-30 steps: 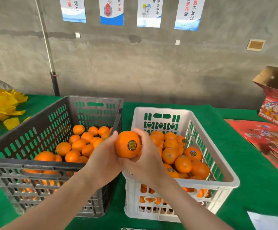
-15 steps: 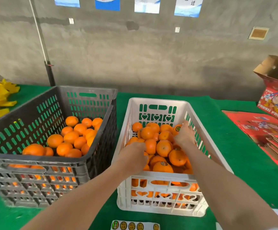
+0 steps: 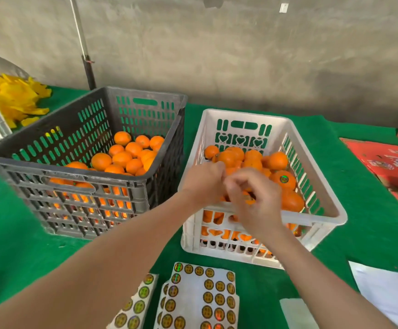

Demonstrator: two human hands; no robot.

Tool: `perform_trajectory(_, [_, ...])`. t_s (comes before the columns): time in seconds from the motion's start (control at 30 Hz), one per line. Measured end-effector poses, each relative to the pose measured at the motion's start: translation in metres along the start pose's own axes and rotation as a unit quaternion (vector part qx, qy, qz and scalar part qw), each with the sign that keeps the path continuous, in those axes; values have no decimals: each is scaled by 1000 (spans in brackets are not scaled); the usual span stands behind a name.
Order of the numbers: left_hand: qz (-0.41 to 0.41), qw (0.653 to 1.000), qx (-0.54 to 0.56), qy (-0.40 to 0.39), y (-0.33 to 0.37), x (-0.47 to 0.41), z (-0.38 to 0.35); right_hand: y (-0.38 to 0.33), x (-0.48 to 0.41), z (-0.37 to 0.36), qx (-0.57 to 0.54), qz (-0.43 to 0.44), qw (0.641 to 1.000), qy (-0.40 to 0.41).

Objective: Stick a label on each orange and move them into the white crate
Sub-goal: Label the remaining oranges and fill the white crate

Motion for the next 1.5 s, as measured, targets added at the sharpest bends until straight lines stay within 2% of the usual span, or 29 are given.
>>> perform_trajectory(0.03, [-1,1000,-6,10,1,2,1,-11,29,-9,-1,-1,996,-88])
perform_trajectory(0.07, [1,1000,-6,24,1,6,1,-14,58,-20,20,-42,980,-193])
perform_trajectory(0.1, [2,999,1,35,1,10,2,-10,84,-30,59,-105,945,-304])
perform_trajectory(0.17, [7,998,44,50,1,19,2,13,127,-46,159,-232,836,-472])
perform_trajectory(0.2, [12,995,78,59,1,25,3,25,141,-50,198,-271,791,-512])
perform_trajectory(0.23, [14,991,115,68,2,32,3,34,150,-53,227,-288,761,-536])
perform_trajectory(0.3, [12,975,198,104,5,50,6,45,160,-59,258,-289,739,-552])
perform_trajectory(0.37, [10,952,258,165,7,74,10,51,163,-66,281,-279,742,-540])
perform_trajectory(0.43, [16,943,255,212,3,104,8,51,162,-68,287,-275,746,-534])
perform_trajectory(0.5, [53,945,250,204,-5,138,-3,49,160,-66,269,-278,769,-510])
perform_trajectory(0.53, [97,945,261,172,-10,155,-11,48,158,-64,248,-283,788,-487])
perform_trajectory(0.6, [215,931,289,60,-22,183,-27,46,156,-58,203,-300,817,-448])
perform_trajectory(0.67, [315,887,328,-81,-35,201,-41,45,153,-50,158,-323,836,-414])
perform_trajectory(0.73, [356,839,371,-174,-37,208,-50,44,148,-41,132,-335,853,-378])
perform_trajectory(0.8, [366,823,386,-198,-34,210,-56,38,142,-34,129,-321,874,-342])
perform_trajectory(0.87, [374,822,384,-193,-26,208,-58,26,139,-29,155,-257,907,-295])
perform_trajectory(0.97, [430,775,425,-186,-20,207,-61,1,152,-28,176,-137,944,-244])
perform_trajectory(1.03, [452,747,451,-185,-16,206,-59,-14,170,-33,155,-148,933,-289])
perform_trajectory(1.13, [460,736,458,-191,-13,208,-61,-19,196,-44,174,-217,890,-361])
perform_trajectory(1.2, [468,726,467,-187,-11,211,-62,-22,203,-48,198,-221,885,-358])
perform_trajectory(1.5, [488,716,462,-190,-8,212,-64,-35,210,-43,171,-123,948,-237])
Point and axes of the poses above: each hand's wrist, its own x-axis away from the middle knuckle, its own z-axis out of the back of the hand, y = z × x, the point moved 1 cm from there along -x, towards the middle knuckle, and after that the axes turned 4 degrees about -z, right-handed, at the moved point
